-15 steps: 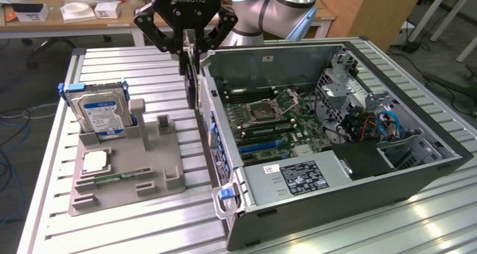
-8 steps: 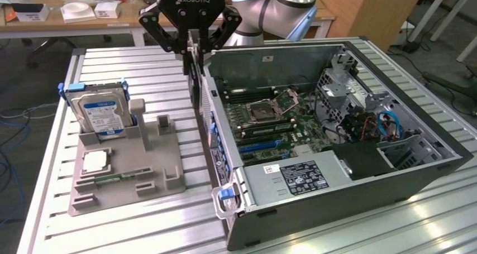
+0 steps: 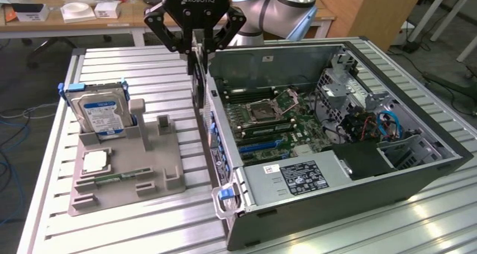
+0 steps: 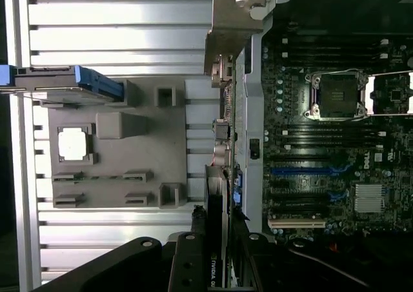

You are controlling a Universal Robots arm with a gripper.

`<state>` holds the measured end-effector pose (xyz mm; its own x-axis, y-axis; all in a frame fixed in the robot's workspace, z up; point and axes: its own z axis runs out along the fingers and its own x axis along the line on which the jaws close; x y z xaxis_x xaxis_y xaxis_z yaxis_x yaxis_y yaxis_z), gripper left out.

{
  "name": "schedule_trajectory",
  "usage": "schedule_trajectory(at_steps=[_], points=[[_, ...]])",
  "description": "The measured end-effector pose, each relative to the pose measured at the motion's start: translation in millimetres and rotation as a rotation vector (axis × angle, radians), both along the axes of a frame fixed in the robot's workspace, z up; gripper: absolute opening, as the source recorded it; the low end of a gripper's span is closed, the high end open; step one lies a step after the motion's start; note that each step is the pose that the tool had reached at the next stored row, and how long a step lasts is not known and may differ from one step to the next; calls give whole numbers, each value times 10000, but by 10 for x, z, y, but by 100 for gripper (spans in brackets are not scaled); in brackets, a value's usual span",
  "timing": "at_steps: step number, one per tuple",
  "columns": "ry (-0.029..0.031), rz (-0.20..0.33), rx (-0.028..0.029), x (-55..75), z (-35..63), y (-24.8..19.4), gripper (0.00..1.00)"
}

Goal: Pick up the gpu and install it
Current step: 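Pick up the gpu and move the gpu toward the slot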

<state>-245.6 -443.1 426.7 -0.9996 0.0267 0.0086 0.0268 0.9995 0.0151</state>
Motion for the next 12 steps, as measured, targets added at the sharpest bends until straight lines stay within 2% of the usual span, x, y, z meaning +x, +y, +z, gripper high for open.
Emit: schedule_trajectory(at_steps=[12], points=[[0, 0, 0, 86, 0, 0, 26]])
